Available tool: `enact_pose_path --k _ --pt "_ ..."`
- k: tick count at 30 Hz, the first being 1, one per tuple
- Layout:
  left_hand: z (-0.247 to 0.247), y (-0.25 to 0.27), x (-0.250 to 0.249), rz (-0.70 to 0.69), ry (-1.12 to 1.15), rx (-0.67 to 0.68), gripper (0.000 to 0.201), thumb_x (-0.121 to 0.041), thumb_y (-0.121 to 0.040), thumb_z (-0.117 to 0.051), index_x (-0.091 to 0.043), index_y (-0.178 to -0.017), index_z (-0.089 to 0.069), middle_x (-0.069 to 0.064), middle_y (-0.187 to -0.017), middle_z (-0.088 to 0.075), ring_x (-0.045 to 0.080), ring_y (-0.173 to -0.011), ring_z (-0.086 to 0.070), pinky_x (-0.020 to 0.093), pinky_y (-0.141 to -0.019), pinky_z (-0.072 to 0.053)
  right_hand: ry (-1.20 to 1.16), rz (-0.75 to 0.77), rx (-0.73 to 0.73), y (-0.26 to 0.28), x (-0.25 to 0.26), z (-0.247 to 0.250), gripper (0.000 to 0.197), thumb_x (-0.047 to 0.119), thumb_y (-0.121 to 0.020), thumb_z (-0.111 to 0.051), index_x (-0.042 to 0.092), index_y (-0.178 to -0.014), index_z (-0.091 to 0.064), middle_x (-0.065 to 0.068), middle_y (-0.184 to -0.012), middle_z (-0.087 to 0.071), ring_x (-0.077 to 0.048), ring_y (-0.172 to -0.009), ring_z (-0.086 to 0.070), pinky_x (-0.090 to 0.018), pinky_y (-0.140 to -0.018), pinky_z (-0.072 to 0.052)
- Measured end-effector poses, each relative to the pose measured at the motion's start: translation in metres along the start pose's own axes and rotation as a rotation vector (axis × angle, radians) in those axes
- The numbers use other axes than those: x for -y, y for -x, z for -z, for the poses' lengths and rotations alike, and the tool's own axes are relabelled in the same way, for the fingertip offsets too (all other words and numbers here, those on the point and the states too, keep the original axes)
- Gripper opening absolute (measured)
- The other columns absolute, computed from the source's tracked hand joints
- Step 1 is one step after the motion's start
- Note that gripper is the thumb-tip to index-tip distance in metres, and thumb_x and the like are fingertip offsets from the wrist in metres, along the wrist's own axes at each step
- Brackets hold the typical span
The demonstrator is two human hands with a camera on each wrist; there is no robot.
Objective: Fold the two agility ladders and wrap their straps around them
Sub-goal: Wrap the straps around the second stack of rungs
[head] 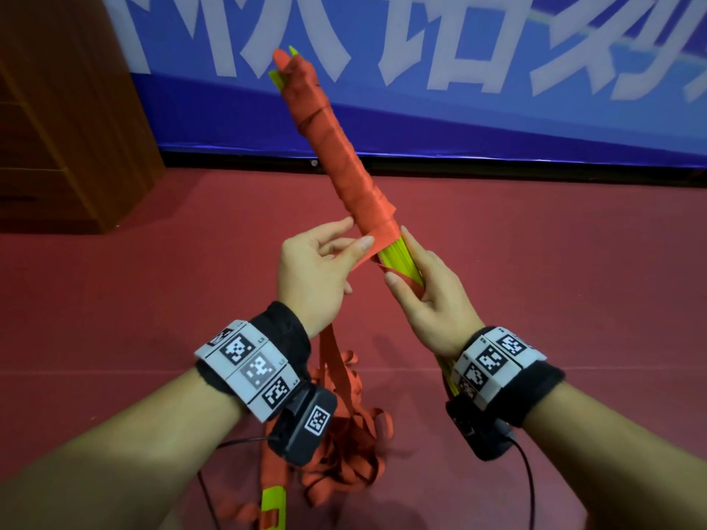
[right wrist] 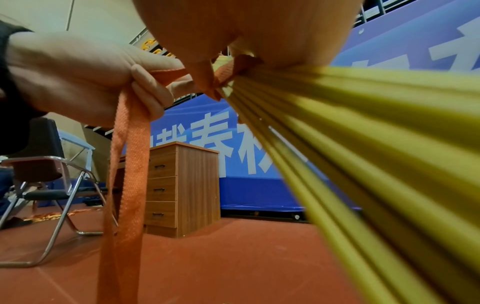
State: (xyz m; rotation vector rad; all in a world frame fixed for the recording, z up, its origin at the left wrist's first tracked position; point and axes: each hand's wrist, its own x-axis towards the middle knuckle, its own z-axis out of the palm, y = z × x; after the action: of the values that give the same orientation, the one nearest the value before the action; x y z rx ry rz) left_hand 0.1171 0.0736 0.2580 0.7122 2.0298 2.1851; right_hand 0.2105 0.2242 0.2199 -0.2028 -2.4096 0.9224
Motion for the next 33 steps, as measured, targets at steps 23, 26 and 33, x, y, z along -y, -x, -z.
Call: enact_pose_path --k 23,26,33 --pt "0.001 0.002 0.002 0.041 -0.026 0.074 0.031 -0.031 -0.089 -0.077 -0.018 -0.111 -0.06 0.005 -0.064 -0.071 0.009 -0.035 -0.045 0.021 -0.043 -0.038 -0.029 -0.077 0.031 0.001 0.009 -0.004 0.064 0.027 -0.081 -0.082 0.026 -0.137 -0.05 0.01 -0.105 -0.068 -0.008 -0.09 -0.064 -0.02 -0.079 -0.049" --pt "0.0 0.004 0.001 0.0 -0.066 -0.005 0.036 -0.036 -0.085 -0.081 -0.015 -0.106 -0.06 0.011 -0.069 -0.072 0.01 -0.038 -0.05 0.023 -0.046 -0.04 -0.033 -0.104 0.011 0.002 0.015 -0.005 0.074 0.035 -0.077 -0.086 0.032 -0.138 -0.044 0.013 -0.108 -0.066 -0.007 -0.091 -0.066 -0.021 -0.079 -0.051" --pt "-0.006 0.004 0.009 0.032 -0.14 -0.116 0.045 -0.05 -0.071 -0.087 -0.021 -0.089 -0.057 -0.003 -0.057 -0.066 0.012 -0.05 -0.059 0.03 -0.06 -0.045 0.169 -0.164 0.07 0.005 0.016 -0.007 0.075 0.047 -0.074 -0.084 0.038 -0.127 -0.031 0.012 -0.099 -0.061 -0.02 -0.09 -0.065 -0.042 -0.076 -0.054"
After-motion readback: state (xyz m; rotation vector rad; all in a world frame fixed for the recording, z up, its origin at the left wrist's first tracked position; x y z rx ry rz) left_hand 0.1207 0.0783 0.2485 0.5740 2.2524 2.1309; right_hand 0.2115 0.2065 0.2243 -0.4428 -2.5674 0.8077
